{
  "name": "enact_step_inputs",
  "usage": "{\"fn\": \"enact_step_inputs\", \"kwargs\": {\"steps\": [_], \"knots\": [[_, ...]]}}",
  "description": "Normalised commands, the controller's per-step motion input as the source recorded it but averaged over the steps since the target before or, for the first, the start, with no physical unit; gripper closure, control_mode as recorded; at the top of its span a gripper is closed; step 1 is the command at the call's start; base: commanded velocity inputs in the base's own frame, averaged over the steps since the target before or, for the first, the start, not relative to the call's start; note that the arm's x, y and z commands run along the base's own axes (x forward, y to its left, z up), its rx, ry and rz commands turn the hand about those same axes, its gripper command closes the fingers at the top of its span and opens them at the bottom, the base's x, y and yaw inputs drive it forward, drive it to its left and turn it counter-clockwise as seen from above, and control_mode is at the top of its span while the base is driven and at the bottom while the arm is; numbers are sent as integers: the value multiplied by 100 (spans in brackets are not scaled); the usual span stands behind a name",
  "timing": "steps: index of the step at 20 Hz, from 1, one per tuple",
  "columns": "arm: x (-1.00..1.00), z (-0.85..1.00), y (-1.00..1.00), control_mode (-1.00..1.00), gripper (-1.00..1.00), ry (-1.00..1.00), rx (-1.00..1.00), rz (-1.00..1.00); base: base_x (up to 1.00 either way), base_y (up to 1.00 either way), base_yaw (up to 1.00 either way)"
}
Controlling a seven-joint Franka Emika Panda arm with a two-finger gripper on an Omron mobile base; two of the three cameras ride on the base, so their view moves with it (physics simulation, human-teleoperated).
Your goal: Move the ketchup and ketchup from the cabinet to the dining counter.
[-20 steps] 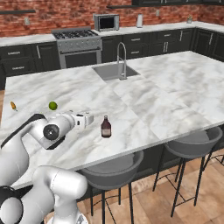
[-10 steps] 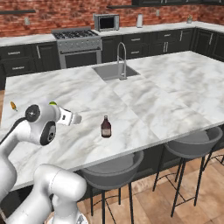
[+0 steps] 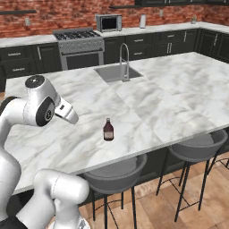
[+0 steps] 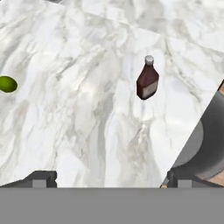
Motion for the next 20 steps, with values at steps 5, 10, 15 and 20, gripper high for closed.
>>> {"fn": "enact_step_inputs", "kwargs": {"steps": [5, 10, 15, 20], "knots": [[-66, -20, 15, -100, -100, 3, 0, 1, 0, 0, 0], [-53, -1, 0, -100, -100, 7, 0, 0, 0, 0, 0], [-43, -3, 0, -100, -100, 1, 1, 0, 0, 0, 0], [-12, 0, 0, -100, -100, 0, 0, 0, 0, 0, 0]]}}
